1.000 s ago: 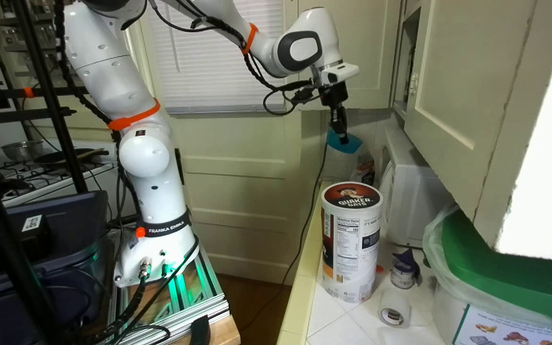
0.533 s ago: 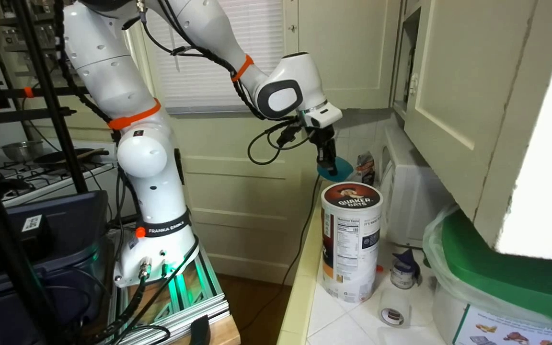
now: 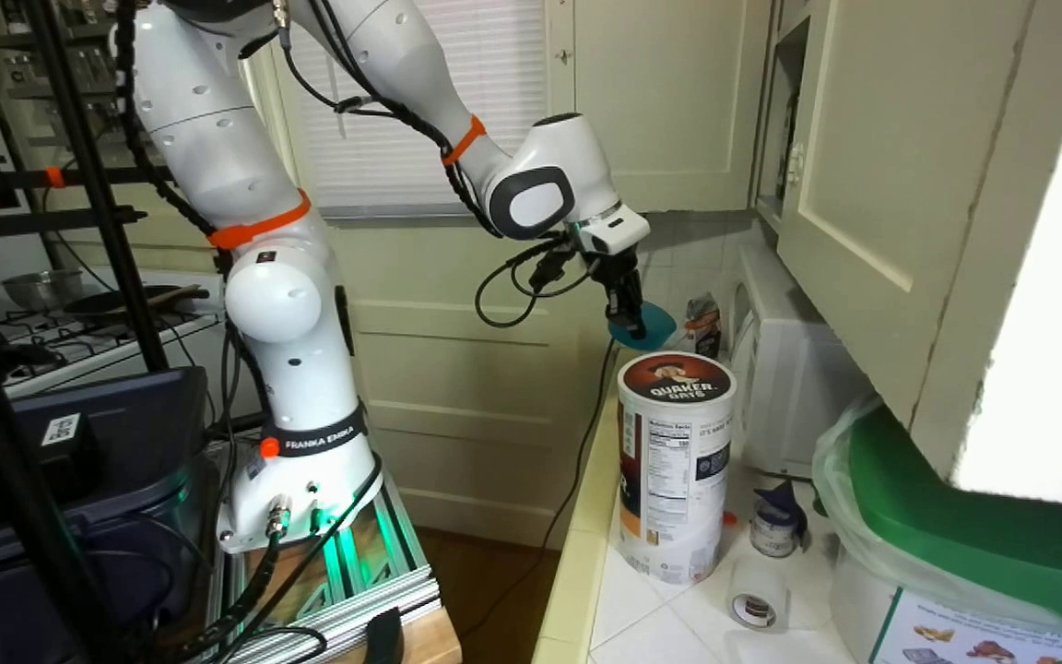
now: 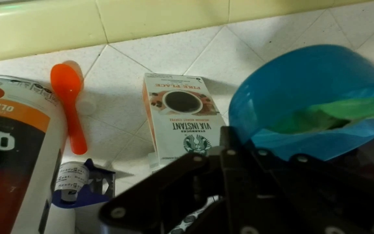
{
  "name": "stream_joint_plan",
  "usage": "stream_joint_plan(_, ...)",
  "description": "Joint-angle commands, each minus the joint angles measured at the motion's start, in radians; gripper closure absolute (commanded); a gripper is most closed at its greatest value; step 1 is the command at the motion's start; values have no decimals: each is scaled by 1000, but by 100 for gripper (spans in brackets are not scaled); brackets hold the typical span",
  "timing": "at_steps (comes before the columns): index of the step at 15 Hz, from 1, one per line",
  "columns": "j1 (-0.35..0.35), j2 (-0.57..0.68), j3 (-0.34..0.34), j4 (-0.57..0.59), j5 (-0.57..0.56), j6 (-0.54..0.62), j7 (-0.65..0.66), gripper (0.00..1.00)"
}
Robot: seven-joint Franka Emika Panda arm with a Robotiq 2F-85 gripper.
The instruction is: Remove the bowl from the cupboard
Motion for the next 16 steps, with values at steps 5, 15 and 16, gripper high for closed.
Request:
stream_joint_plan(5,157,220,-2,-34,165,493,-38,99)
stream_joint_plan(15,129,523,19,-9,274,899,-84,99)
stream_joint_plan(16,128,546,21,-4,283,908,-90,99)
